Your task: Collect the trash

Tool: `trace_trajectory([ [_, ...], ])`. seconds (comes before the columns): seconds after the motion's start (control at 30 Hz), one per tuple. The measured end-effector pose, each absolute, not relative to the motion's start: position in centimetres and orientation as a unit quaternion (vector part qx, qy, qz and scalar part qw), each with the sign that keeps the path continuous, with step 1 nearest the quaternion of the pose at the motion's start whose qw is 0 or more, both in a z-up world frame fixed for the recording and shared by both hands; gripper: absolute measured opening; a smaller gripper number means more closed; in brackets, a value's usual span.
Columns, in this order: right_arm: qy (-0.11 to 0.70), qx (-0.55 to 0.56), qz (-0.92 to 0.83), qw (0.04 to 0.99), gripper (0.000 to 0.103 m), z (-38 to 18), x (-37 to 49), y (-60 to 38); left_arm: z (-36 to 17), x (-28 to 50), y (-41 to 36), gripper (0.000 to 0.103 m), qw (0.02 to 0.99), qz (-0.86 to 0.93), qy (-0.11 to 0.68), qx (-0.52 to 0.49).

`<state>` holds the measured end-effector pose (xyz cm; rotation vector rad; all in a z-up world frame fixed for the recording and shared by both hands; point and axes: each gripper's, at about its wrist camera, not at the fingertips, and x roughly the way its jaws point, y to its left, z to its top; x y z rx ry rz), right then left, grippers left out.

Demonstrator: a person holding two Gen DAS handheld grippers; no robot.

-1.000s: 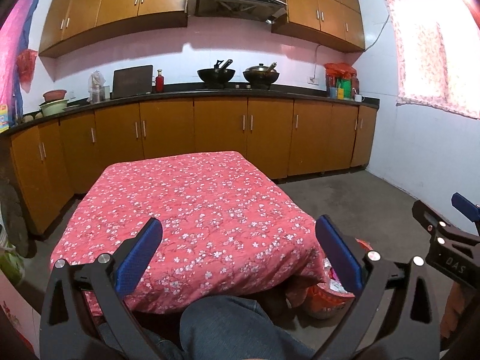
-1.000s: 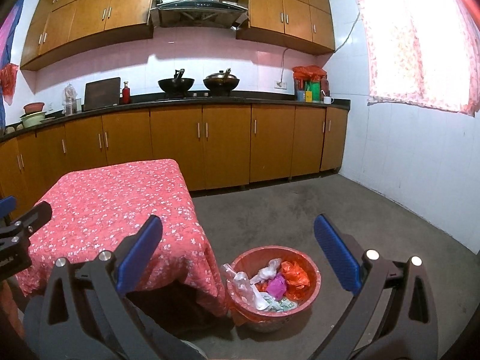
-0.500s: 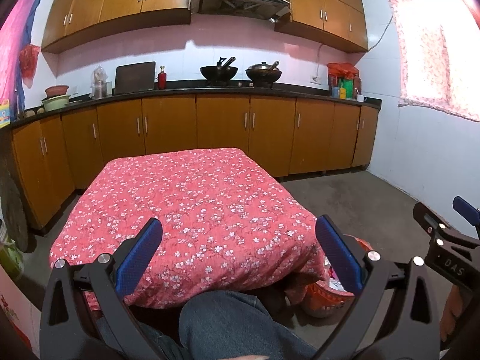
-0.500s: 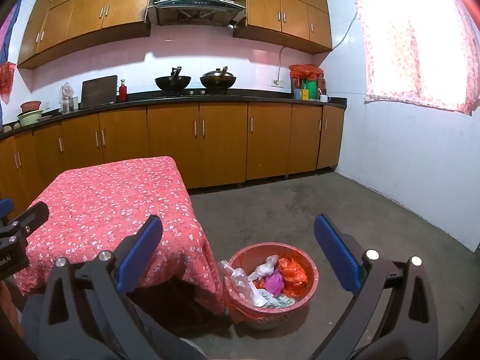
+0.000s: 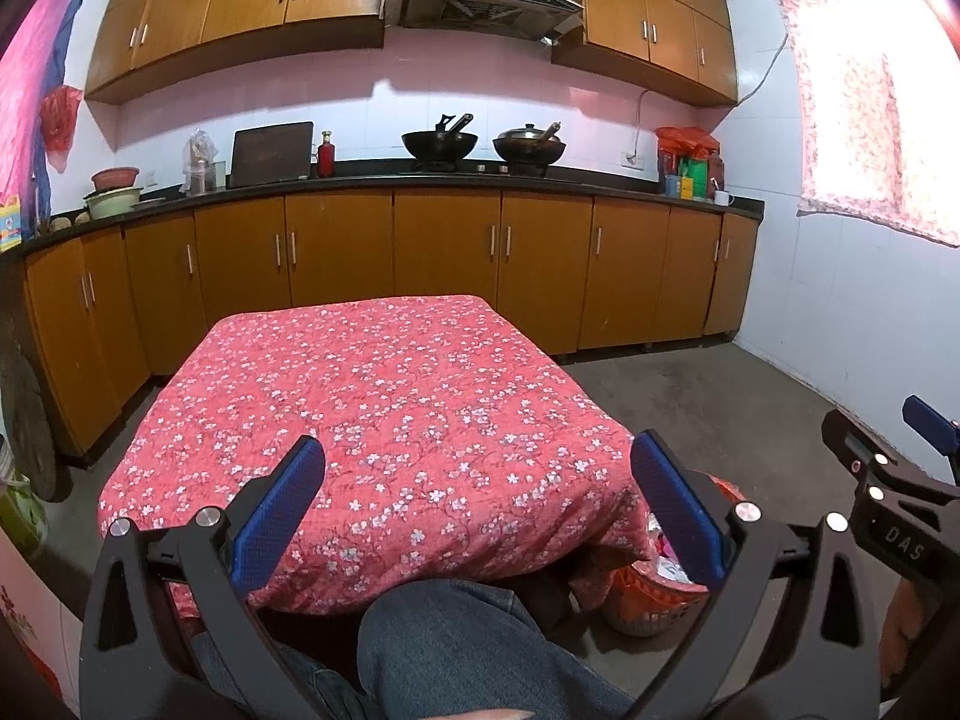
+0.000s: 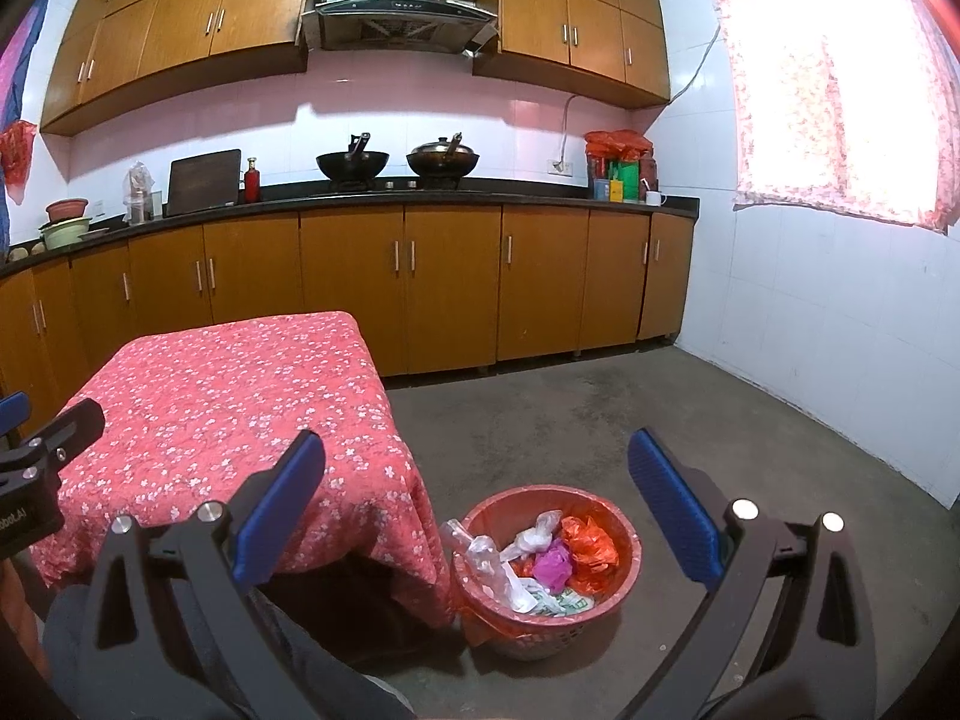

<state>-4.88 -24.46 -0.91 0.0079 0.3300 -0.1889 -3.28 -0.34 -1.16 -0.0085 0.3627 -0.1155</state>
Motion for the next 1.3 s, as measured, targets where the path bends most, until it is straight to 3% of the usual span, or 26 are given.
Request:
trace_trajectory([
  [1.3,0.163,0.001,-0.088,0.983,0.099,-0.92,-4.96,-24.38,-1.42,-3.56,-0.55,0.101,0.981,-0.057,0.185,-0.008],
])
